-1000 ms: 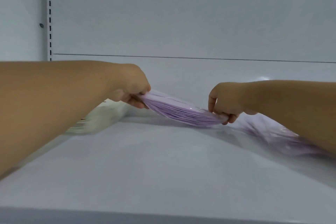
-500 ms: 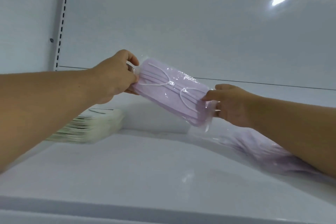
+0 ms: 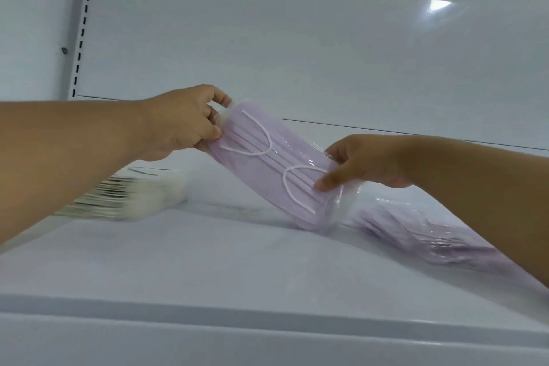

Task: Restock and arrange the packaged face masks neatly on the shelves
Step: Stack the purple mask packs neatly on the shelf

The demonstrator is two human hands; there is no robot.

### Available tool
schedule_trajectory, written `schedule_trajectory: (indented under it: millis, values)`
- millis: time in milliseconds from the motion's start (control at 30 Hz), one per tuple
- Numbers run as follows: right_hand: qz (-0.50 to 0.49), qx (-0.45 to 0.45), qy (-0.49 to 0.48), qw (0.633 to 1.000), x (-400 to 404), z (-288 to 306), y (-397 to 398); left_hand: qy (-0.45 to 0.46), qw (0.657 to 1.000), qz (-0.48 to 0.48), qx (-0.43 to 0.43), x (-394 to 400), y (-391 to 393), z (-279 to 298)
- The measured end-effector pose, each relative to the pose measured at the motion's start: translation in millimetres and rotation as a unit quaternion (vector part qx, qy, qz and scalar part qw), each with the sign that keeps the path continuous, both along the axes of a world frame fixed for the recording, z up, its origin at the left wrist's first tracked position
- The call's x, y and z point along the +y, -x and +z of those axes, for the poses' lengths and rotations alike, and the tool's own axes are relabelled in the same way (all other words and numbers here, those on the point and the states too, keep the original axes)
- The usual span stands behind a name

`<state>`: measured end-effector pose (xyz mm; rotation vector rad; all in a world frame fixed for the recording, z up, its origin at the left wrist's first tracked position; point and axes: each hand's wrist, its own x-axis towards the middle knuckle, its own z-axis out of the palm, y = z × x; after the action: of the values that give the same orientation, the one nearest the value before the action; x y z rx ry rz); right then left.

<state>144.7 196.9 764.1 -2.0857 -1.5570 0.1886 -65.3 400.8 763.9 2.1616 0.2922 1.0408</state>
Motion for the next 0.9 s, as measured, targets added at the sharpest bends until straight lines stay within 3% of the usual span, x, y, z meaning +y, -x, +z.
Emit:
schedule_trajectory:
  millis: [133,233,367,467,667,900]
  values:
    - [-0.006,0.000,0.004,1.000,-5.1,-0.8,-4.1,0.037,0.996,-0.024,0.072,-4.9,3.3,-2.6]
    - [-0.037,-0.079,-0.024,0.996,-7.9,6.5,-2.6,0.065,0.989,-0.070,0.111,-4.8,6.9,-2.2]
    - [-0.056,-0.132,-0.030,0.989,-10.4,13.6,-0.1,-0.004,0.991,-0.017,0.136,0.4,4.9,-2.9]
    - [-0.055,-0.088,-0.034,0.994,-12.1,11.2,-2.3,-0.052,0.978,0.007,0.201,1.7,4.7,-7.2]
    - [-0.057,0.043,-0.054,0.996,-20.2,4.2,-10.8,-0.070,0.983,-0.016,0.167,-1.7,0.6,-4.6]
    - [-0.024,0.151,-0.028,0.988,-20.5,-11.2,-15.5,-0.085,0.970,-0.021,0.227,-1.9,-3.3,-12.8]
